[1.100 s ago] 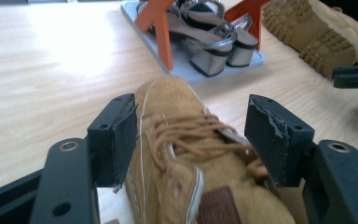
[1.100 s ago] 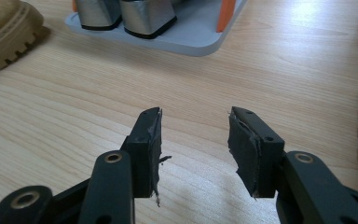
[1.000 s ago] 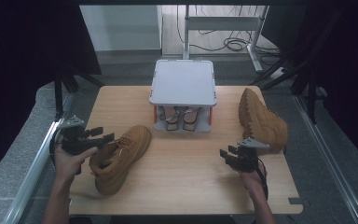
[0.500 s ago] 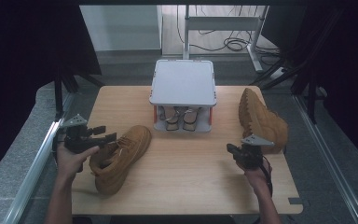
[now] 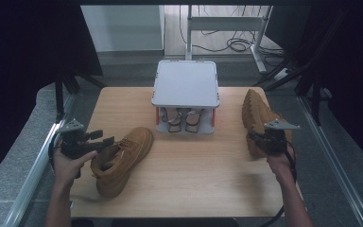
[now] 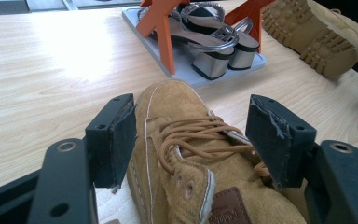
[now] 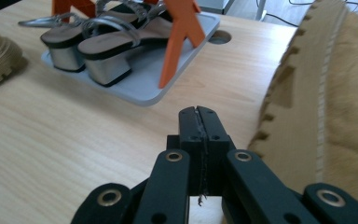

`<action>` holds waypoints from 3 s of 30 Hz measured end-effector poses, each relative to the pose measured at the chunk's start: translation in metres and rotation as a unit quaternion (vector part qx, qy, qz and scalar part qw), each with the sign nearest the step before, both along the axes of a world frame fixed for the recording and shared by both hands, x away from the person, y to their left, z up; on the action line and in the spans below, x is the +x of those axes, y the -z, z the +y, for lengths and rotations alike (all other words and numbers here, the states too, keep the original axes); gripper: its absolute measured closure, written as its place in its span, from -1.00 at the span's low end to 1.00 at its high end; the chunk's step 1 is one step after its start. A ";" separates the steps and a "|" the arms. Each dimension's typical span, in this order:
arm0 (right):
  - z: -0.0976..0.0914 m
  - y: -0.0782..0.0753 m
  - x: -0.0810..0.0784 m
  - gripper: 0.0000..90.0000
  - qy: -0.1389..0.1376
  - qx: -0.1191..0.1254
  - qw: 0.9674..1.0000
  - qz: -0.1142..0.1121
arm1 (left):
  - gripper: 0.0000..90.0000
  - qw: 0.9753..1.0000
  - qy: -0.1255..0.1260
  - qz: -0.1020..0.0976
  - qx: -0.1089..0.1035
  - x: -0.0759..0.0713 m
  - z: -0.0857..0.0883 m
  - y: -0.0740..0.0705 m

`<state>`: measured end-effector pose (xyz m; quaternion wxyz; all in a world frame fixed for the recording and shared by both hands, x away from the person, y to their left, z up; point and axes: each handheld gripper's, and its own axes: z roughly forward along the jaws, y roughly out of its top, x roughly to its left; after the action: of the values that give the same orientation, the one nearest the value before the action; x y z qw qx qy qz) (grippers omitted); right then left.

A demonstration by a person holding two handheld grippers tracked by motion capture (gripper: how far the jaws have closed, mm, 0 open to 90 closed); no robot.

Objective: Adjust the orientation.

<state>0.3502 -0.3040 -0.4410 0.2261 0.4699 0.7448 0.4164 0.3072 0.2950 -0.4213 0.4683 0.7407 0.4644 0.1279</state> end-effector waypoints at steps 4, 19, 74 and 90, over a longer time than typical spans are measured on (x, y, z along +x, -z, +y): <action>-0.008 -0.002 0.009 0.99 0.000 0.010 1.000 0.006 | -0.24 1.000 -0.001 0.002 0.001 -0.002 0.000 0.002; -0.031 -0.003 0.029 0.99 0.019 0.019 1.000 0.006 | -0.25 1.000 -0.005 0.004 0.006 -0.006 0.000 0.004; -0.149 0.039 0.037 1.00 0.152 0.030 0.987 0.036 | -0.25 1.000 -0.014 0.009 -0.001 -0.004 0.005 0.009; -0.147 0.029 0.035 1.00 0.127 0.048 0.991 0.020 | -0.25 1.000 -0.020 0.008 -0.002 -0.004 0.007 0.010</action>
<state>0.3850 -0.4515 -0.4704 0.2391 0.5795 0.6625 0.4100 0.3031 0.3019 -0.4310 0.4633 0.7313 0.4830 0.1311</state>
